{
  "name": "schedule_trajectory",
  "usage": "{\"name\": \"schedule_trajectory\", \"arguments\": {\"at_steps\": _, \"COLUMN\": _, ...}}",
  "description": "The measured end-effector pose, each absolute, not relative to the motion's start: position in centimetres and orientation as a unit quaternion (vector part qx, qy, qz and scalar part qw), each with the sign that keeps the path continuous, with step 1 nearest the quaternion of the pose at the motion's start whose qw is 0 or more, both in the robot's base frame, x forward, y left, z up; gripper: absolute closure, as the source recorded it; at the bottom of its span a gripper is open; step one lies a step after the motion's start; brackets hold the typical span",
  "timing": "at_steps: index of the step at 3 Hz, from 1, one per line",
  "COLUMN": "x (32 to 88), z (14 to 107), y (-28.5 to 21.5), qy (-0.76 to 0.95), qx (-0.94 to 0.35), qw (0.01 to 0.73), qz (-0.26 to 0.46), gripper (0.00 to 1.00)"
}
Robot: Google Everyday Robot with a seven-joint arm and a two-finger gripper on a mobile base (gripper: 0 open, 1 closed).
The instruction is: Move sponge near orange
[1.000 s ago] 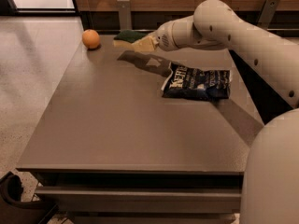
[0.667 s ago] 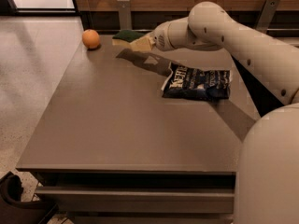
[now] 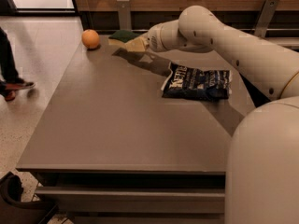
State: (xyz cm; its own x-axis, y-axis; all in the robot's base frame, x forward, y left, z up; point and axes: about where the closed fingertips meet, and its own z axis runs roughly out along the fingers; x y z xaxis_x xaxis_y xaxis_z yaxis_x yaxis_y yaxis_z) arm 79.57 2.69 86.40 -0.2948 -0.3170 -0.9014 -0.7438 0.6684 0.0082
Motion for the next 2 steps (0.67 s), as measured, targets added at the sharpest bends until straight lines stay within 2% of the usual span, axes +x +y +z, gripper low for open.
{"name": "schedule_trajectory", "arguments": {"at_steps": 1, "x": 79.55, "z": 86.26, "y": 2.95, "qy": 0.774, "qx": -0.344, "qw": 0.484, "qz": 0.221, "gripper": 0.82}}
{"name": "schedule_trajectory", "arguments": {"at_steps": 2, "x": 79.52, "z": 86.07, "y": 3.31, "qy": 0.774, "qx": -0.345, "qw": 0.482, "qz": 0.223, "gripper": 0.51}}
